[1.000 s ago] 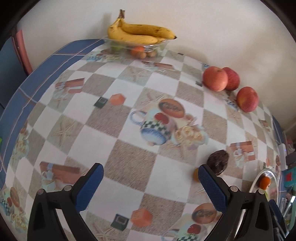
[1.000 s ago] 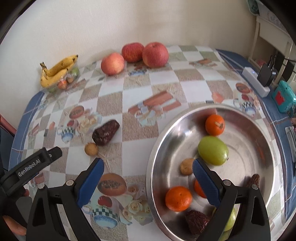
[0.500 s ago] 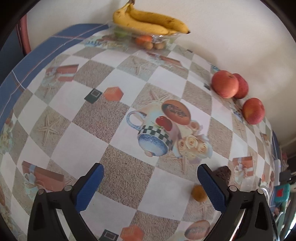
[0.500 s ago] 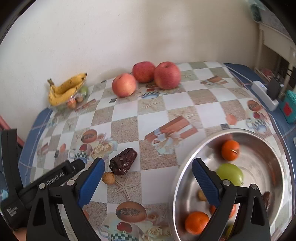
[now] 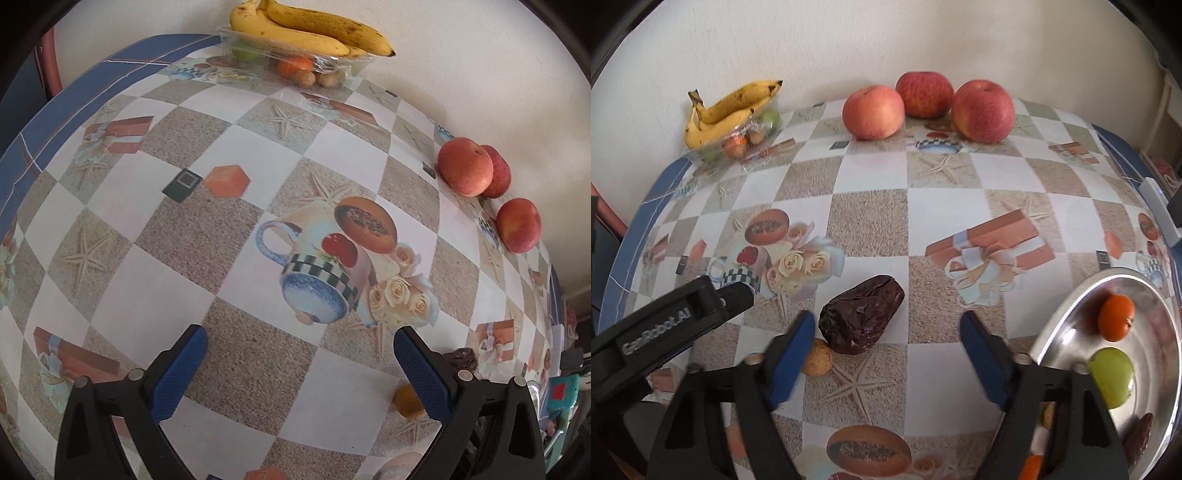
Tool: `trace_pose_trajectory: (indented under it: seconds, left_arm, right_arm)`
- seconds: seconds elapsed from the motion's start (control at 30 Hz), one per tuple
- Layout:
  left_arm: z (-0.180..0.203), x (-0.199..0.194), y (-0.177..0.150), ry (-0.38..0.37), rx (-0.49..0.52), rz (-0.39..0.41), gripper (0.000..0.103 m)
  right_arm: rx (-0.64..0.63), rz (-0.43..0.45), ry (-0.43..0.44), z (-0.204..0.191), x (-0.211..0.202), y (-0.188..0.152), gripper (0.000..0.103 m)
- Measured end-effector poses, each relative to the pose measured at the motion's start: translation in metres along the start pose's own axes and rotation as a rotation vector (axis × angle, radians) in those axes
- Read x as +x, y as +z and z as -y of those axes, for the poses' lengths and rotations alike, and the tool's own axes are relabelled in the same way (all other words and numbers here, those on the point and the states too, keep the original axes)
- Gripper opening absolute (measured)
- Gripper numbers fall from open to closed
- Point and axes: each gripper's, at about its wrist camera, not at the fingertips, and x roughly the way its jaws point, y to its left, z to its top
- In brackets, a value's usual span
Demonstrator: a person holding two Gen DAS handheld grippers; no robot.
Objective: Organize fruits
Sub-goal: 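Grasp the dark date with the right tool while the left tool grasps a second kiwi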
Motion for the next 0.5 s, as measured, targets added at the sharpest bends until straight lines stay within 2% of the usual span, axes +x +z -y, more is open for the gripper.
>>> trace_pose_trajectory:
  seconds: [0.07,0.13,0.2,0.5]
  left_arm:
    - [0.003,0.000,-0.001,-0.010,0.007,-0.006,0.101]
    - [0.004,0.000,-0.001,-0.020,0.009,-0.011,0.100]
    - [0.005,0.000,-0.001,-0.027,0.009,-0.015,0.099]
    - [0.016,-0.002,-0.006,-0.083,0.025,-0.055,0.089]
  right_arm:
    - [0.007,-0.005,0.008,-0.001,0.003,0.000,0.072]
    - [0.014,-0.010,0.023,-0.002,0.005,0.000,0.065]
    - [0.015,-0.022,0.033,-0.003,0.007,0.000,0.049]
    - [0.022,-0.026,0.023,0.003,0.004,-0.004,0.044]
